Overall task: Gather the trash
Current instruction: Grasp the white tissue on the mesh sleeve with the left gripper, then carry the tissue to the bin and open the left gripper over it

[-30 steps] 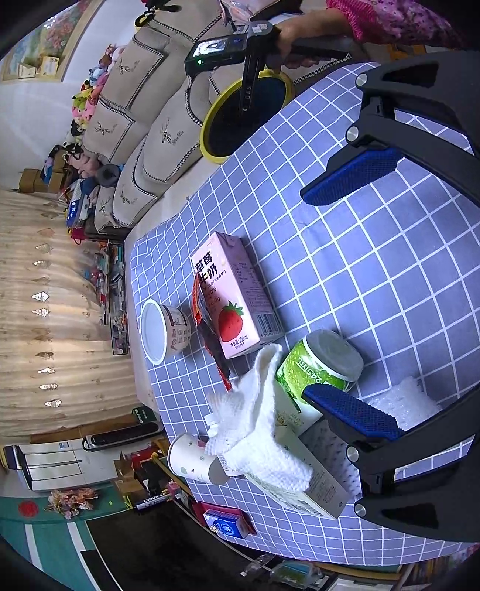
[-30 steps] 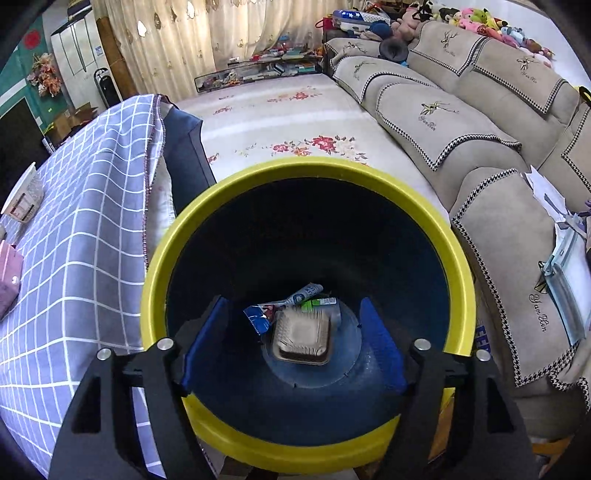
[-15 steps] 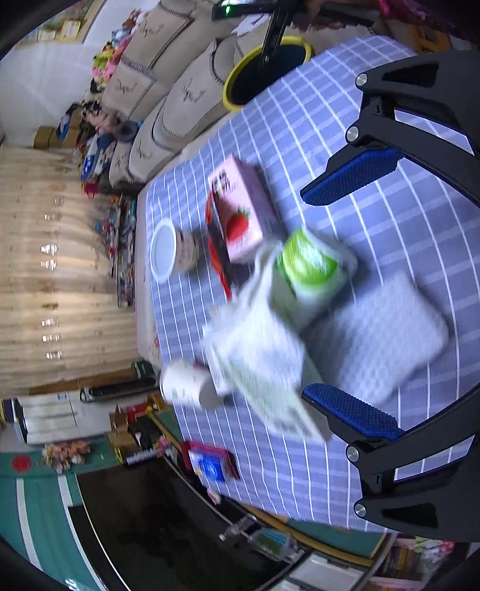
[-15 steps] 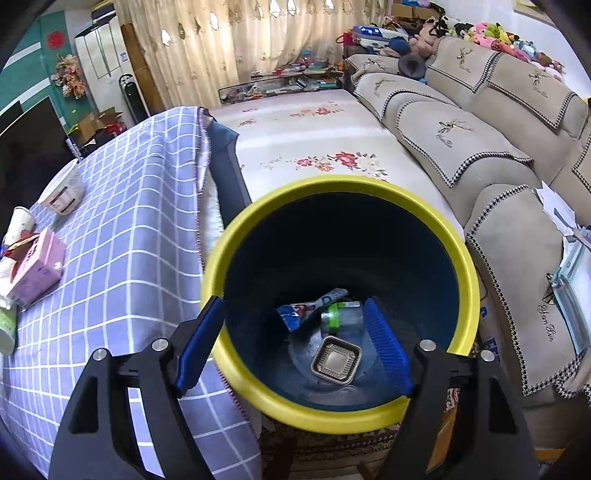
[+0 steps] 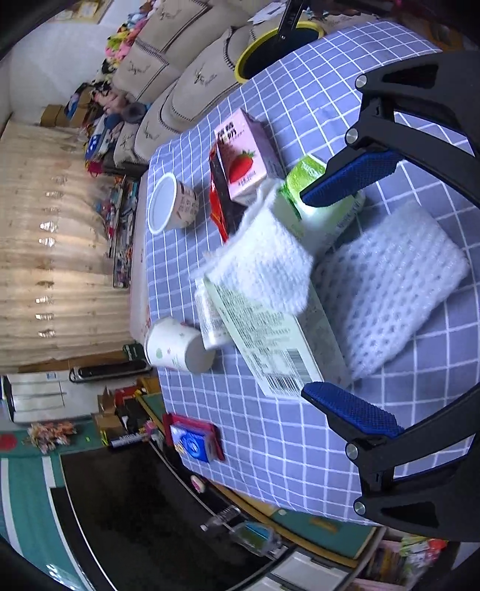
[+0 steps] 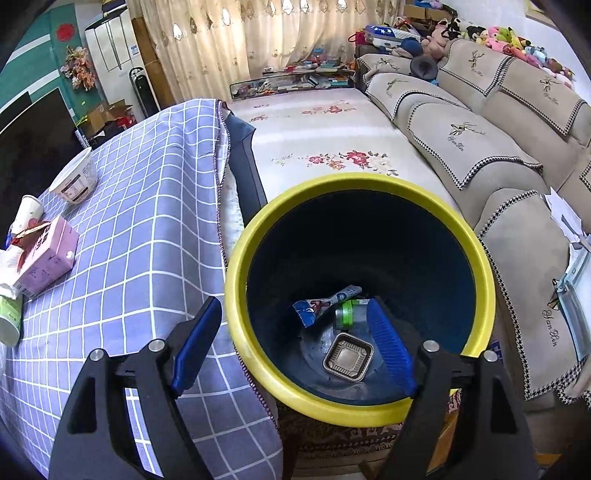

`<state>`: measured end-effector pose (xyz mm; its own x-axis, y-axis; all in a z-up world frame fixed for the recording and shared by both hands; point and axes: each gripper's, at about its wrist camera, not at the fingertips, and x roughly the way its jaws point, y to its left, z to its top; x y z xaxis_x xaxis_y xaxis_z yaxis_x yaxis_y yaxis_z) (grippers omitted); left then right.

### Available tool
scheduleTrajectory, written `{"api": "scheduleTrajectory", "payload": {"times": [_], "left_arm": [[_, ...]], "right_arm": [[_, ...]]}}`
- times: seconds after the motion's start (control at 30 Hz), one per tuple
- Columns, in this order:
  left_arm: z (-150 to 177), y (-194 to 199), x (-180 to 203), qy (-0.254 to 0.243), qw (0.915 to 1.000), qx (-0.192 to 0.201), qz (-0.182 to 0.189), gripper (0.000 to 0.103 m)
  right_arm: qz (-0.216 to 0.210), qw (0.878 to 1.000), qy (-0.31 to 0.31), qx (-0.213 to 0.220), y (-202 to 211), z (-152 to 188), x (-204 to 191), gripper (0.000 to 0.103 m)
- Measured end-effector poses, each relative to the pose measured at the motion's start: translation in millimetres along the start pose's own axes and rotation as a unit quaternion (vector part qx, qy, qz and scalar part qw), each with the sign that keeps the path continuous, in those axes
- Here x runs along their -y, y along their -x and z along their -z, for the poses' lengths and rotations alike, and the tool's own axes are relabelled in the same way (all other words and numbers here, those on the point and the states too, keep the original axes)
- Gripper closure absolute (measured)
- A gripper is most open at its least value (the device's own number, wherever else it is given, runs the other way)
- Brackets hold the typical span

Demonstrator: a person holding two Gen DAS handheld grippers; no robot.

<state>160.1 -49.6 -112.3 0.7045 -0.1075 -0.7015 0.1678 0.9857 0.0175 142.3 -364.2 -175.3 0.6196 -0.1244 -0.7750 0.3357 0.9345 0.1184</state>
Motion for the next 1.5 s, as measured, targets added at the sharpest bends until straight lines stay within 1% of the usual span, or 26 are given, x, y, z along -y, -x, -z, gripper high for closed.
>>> {"api": "scheduleTrajectory", "payload": {"times": [0.1, 0.17, 0.33, 0.43, 0.5, 0.53, 0.6, 0.63, 0.67, 0.73, 0.8, 0.9, 0.97, 1.07, 1.27, 1.37, 1.5], "left_arm": [[-6.4, -1.0, 12.9, -0.024, 0.9996, 0.006, 0.016, 0.016], [-12.7, -4.5, 19.8, -0.037, 0.9991, 0.010, 0.016, 0.020], [-26.9, -17.8, 26.6, -0.043, 0.9988, 0.003, 0.024, 0.026], [-31.1, -23.2, 28.6, -0.049, 0.9987, -0.001, 0.016, 0.031], [-32.4, -23.2, 28.6, -0.051, 0.9986, 0.001, 0.012, 0.040], [-33.3, -23.2, 28.2, -0.051, 0.9987, 0.002, 0.010, 0.043], [-34.2, -23.1, 27.1, -0.053, 0.9986, 0.004, 0.003, 0.057], [-34.9, -22.2, 26.8, -0.053, 0.9986, 0.006, -0.001, 0.062], [-35.7, -20.8, 26.2, -0.051, 0.9986, 0.008, 0.000, 0.069], [-37.1, -18.4, 25.3, -0.051, 0.9987, 0.009, 0.006, 0.076], [-38.8, -14.4, 25.7, -0.048, 0.9987, 0.012, 0.013, 0.088], [-41.5, -6.7, 28.5, -0.044, 0.9980, 0.016, 0.043, 0.095], [-44.0, -0.8, 33.5, -0.048, 0.9966, 0.020, 0.063, 0.098], [-48.1, 8.1, 44.1, -0.065, 0.9946, 0.028, 0.076, 0.099], [-60.8, 35.5, 64.5, -0.091, 0.9908, 0.058, 0.081, 0.100], [-70.2, 54.6, 76.9, -0.109, 0.9875, 0.076, 0.085, 0.100], [-84.8, 78.1, 93.6, -0.126, 0.9825, 0.094, 0.100, 0.100]], "right_arm": [[-0.001, 1.000, -0.001, 0.000, 0.0, -0.1, -0.4, 0.027], [-0.002, 1.000, -0.003, -0.001, 0.2, 0.3, 0.2, 0.027], [-0.004, 1.000, -0.002, -0.002, 1.0, 1.0, 0.5, 0.026], [-0.005, 1.000, -0.005, -0.003, 0.9, 1.6, 3.5, 0.026], [-0.005, 1.000, -0.008, -0.003, 0.7, 2.1, 6.0, 0.026], [-0.005, 1.000, -0.009, -0.003, 0.6, 2.4, 6.6, 0.026], [-0.007, 1.000, -0.011, -0.004, 0.0, 2.6, 8.1, 0.026], [-0.009, 1.000, -0.011, -0.005, -0.3, 2.7, 8.4, 0.026], [-0.009, 1.000, -0.011, -0.005, -0.6, 2.9, 7.9, 0.026], [-0.011, 1.000, -0.011, -0.005, -1.4, 3.2, 8.1, 0.026], [-0.013, 1.000, -0.011, -0.004, -1.5, 3.4, 8.0, 0.026], [-0.016, 1.000, -0.014, -0.004, -0.6, 2.9, 9.3, 0.026], [-0.020, 1.000, -0.017, -0.003, 0.7, 2.7, 10.7, 0.026], [-0.021, 1.000, -0.019, -0.001, 3.5, 2.7, 12.3, 0.026], [-0.025, 0.999, -0.022, 0.005, 9.9, 3.8, 14.8, 0.026], [-0.027, 0.999, -0.023, 0.007, 12.0, 3.7, 16.4, 0.026], [-0.031, 0.999, -0.027, 0.013, 17.5, 4.3, 20.8, 0.026]]}}
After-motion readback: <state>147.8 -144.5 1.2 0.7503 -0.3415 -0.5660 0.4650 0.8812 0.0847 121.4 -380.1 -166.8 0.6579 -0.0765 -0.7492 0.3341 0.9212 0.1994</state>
